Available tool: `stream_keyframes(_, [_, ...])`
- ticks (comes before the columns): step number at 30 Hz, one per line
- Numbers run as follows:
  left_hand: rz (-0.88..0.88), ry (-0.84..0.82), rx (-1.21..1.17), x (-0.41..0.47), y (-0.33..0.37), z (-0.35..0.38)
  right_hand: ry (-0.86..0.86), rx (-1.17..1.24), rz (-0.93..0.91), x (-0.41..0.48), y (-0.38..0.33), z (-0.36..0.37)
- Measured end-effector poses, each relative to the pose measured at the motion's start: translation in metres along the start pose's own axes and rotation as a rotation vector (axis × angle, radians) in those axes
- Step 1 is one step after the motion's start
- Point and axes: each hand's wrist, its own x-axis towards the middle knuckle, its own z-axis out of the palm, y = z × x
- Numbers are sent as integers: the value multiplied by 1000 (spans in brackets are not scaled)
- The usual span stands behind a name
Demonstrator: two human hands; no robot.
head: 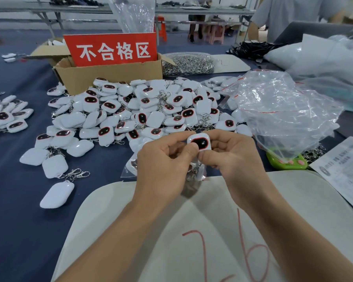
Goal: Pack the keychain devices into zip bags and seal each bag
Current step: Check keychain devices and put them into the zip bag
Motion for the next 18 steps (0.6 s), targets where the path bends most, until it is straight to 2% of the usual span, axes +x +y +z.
stream_keyframes(5, [44,25,62,-1,0,-1,4,-18,-48,1,1,2])
stream_keyframes(9, [111,82,194,-3,0,-2,123,-199,-129,4,4,-4])
stream_keyframes(14, [192,129,376,-11,2,-1,211,-481,-400,0,5,-6])
stream_keyframes(18, [214,124,315,-10,1,-4,221,-640,-539,-4,2,-4])
